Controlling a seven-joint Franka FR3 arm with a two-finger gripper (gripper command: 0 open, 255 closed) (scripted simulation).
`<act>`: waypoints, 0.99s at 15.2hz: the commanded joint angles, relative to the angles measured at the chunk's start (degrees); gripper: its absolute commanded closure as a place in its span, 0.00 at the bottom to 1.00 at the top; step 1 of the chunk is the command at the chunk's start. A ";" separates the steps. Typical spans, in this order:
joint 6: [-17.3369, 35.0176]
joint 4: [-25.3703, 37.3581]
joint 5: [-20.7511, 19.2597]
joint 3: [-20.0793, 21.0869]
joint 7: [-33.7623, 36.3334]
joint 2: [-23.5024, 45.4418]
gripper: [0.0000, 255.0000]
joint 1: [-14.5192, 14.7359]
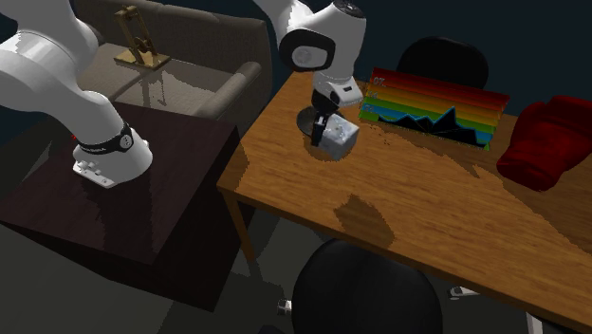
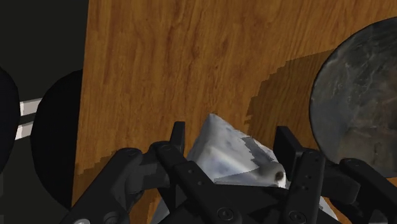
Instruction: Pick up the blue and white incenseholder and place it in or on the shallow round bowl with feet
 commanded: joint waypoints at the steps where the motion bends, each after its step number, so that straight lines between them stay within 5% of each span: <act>1: -0.60 -0.24 0.12 0.06 -0.10 -0.89 1.00 -0.09; 15: -3.14 5.84 -0.45 4.87 17.31 2.62 1.00 12.83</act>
